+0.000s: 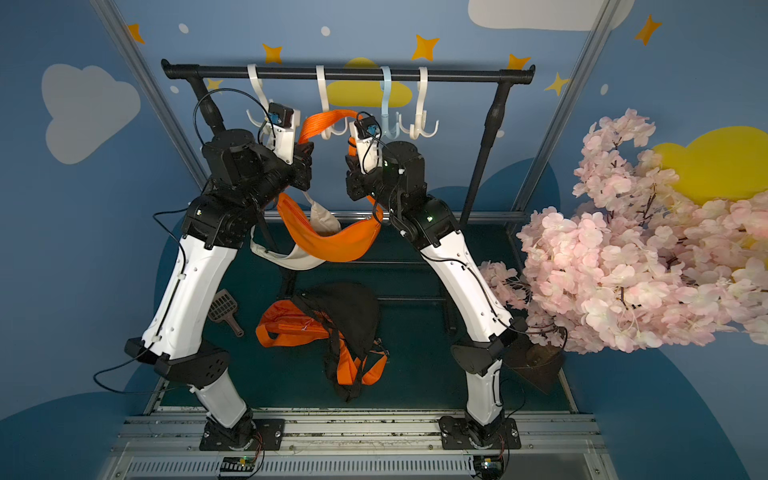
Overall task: Hang the bag on a hook
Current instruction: Hang the bag on the hook.
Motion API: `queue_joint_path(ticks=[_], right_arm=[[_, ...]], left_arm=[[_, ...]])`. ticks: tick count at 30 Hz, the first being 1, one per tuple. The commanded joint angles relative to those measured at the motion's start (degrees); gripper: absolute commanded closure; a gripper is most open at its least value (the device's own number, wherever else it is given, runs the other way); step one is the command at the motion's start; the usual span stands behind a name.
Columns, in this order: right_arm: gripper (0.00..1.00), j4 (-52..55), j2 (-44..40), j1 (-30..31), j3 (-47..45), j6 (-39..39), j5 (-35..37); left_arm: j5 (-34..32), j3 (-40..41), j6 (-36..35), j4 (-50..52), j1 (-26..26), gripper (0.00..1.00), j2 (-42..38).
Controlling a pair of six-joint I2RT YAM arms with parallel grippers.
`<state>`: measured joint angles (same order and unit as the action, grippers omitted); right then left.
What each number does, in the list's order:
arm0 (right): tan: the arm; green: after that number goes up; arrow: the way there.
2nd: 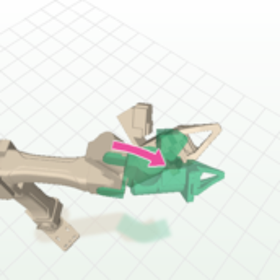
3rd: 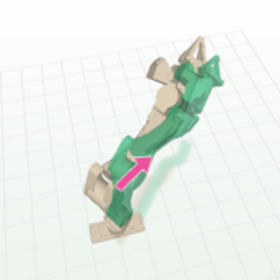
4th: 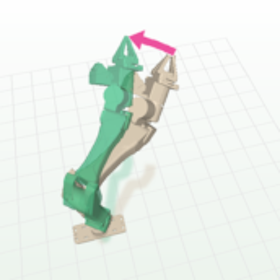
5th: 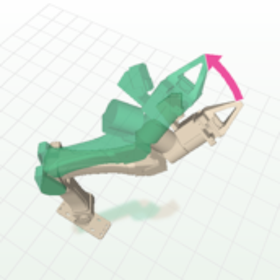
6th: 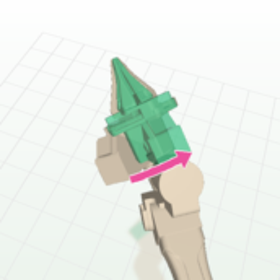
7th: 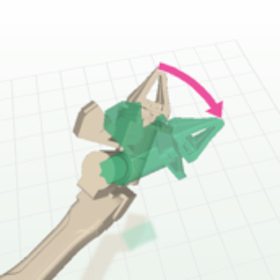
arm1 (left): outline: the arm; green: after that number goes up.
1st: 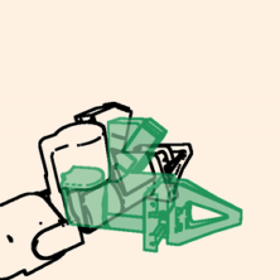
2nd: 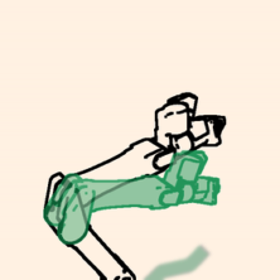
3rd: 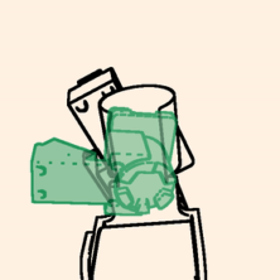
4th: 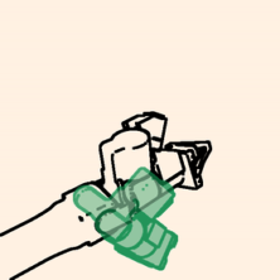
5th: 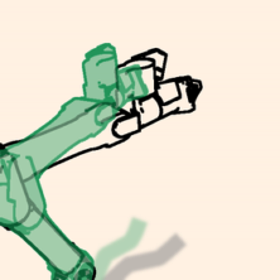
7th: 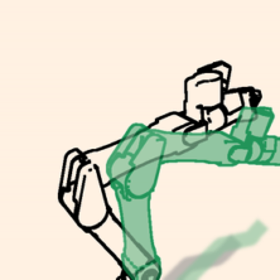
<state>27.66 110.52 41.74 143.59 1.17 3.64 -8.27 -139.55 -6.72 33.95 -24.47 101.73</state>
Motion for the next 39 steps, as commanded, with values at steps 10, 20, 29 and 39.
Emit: queue_joint_path(ticks=[10, 20, 29, 39], right_arm=[[1.0, -2.8, 4.1, 0.4, 5.1, 1.4, 1.0], [1.0, 0.3, 4.8, 0.5, 4.6, 1.2, 0.3], [1.0, -0.6, 1.7, 0.7, -2.9, 1.1, -0.7], [0.88, -3.3, -3.1, 0.5, -12.0, 1.1, -3.0]], left_arm=[[4.1, -4.9, 5.3, -0.2, 2.9, 0.96, 2.1], [4.9, -5.2, 8.1, 4.0, 5.3, 0.96, 4.4], [9.0, -1.2, 8.3, 4.3, 5.9, 0.92, 3.1], [17.2, 26.9, 6.1, -18.6, 5.8, 0.44, -12.4]])
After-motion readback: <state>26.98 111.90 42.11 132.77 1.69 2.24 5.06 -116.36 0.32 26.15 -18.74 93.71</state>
